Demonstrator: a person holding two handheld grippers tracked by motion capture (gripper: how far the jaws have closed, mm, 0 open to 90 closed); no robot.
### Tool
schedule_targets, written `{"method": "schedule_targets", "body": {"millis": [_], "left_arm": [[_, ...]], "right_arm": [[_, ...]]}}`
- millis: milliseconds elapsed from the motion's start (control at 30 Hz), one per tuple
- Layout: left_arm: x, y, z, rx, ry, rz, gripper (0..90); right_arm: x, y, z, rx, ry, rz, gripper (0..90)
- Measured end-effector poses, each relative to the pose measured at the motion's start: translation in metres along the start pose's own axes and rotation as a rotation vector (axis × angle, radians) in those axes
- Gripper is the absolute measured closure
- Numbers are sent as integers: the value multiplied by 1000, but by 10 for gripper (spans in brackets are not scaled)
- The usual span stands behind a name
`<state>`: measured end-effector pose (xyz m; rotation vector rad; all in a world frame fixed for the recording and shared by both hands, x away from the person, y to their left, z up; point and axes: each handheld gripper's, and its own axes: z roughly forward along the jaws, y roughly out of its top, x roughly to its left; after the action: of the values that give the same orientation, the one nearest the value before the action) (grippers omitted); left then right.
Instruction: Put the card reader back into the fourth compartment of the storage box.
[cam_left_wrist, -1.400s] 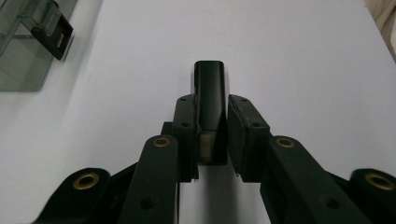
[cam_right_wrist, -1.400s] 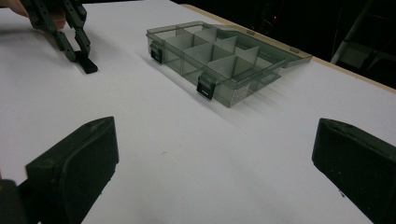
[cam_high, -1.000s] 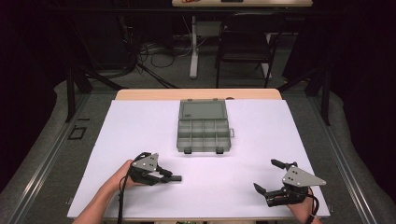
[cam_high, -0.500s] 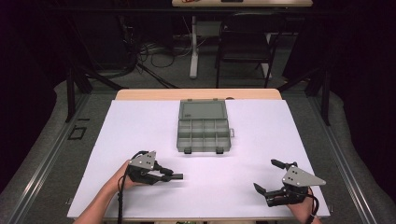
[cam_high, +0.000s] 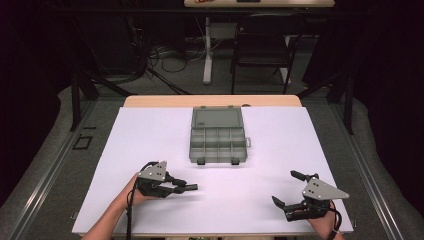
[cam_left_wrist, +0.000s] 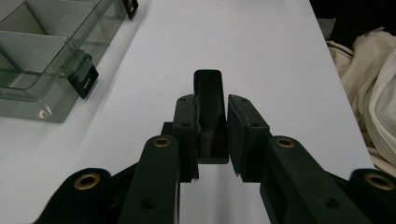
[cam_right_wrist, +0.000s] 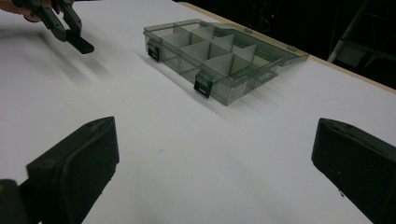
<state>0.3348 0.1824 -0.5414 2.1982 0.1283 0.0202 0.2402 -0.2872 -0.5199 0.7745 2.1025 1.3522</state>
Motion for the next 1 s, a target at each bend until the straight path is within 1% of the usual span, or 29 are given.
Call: {"method": "schedule_targets", "body": {"millis": [67,100,333,367,500,600,733,833,900,1000], "left_arm": [[0,0,0,-3,2,-7,744],[-1,1,0,-8,12,-13,744],[-4,4,1,-20,41,-33,744],[-4,5,2,-21,47,-41,744],[-5,7,4,-21,58,-47,744],[-6,8,5,-23,74,-62,744],[-6,9,6,-20,85,-68,744],[-7,10,6,-23,105,-77,744],[-7,11,6,-24,106,-77,744],[-8,13,8,-20,127,-83,744]], "right_arm": [[0,0,0,1,0,2,4],[0,0,0,2,-1,2,4],[0,0,0,4,0,1,5],[0,0,0,5,0,1,5],[0,0,0,5,0,-1,5],[-1,0,0,2,0,1,5],[-1,0,1,6,0,0,5],[-1,0,1,10,0,3,5],[-1,0,1,10,0,3,5],[-1,0,1,8,0,3,6]]}}
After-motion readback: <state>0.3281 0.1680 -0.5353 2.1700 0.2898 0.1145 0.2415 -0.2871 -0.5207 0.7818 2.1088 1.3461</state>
